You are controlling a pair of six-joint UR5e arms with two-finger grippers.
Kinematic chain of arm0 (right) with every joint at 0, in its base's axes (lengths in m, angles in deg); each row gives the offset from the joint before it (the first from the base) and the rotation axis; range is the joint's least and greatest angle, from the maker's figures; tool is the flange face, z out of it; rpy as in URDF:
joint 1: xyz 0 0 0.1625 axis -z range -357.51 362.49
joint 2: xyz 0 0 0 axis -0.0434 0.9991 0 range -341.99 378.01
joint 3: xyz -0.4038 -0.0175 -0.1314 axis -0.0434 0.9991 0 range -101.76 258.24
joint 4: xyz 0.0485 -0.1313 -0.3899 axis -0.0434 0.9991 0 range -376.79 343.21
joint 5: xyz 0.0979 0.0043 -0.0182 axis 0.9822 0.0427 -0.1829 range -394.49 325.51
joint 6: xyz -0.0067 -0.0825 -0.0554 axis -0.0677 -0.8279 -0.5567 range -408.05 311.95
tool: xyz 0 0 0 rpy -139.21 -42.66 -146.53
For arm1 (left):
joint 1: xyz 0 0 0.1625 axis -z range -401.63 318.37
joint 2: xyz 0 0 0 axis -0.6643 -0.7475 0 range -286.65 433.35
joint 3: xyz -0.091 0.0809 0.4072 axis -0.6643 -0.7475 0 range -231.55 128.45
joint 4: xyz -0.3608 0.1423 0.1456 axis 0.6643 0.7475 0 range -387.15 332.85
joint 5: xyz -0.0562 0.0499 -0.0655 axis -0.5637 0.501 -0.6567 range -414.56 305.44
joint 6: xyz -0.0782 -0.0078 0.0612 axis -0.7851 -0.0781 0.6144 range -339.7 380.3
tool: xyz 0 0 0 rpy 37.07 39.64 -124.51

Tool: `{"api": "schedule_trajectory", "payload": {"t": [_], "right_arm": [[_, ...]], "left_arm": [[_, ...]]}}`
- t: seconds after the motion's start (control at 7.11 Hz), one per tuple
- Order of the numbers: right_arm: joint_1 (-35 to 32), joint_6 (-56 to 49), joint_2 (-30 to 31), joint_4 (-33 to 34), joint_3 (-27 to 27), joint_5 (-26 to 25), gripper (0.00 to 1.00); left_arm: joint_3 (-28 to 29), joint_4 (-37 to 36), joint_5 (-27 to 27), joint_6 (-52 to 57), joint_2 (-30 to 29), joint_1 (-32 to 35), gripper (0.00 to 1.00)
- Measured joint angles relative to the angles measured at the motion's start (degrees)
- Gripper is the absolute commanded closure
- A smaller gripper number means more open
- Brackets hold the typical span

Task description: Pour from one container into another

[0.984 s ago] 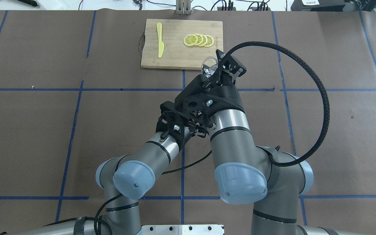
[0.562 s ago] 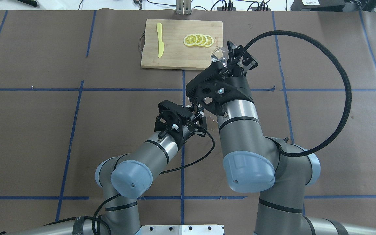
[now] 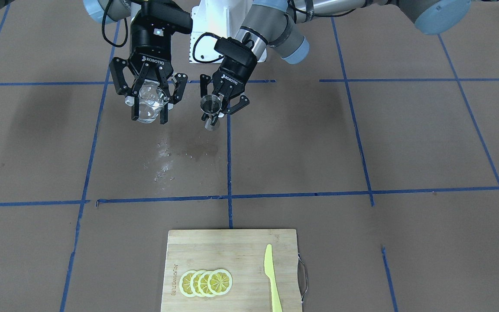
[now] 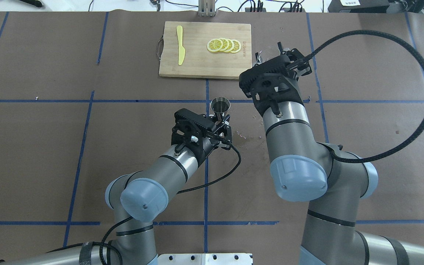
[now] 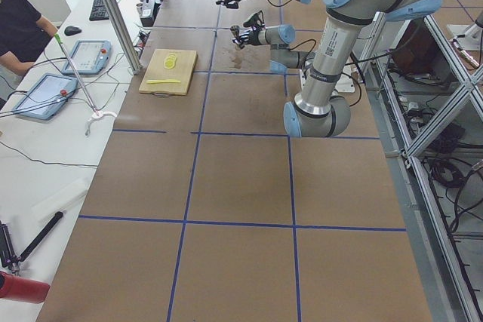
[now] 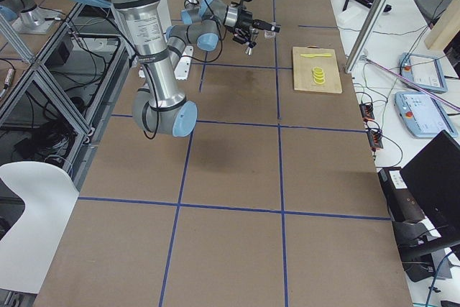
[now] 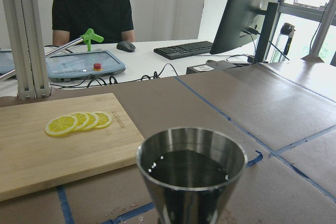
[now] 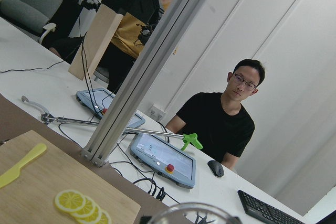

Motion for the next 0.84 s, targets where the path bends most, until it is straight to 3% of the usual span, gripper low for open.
{"api": "schedule_trajectory", "payload": {"t": [0.84], "right_arm": [[-0.2, 20.9, 16.5, -20.2, -1.2, 3.7, 1.00]], "left_arm": [[-5.7, -0.1, 5.8, -4.8, 10.0, 1.8, 1.00]]}}
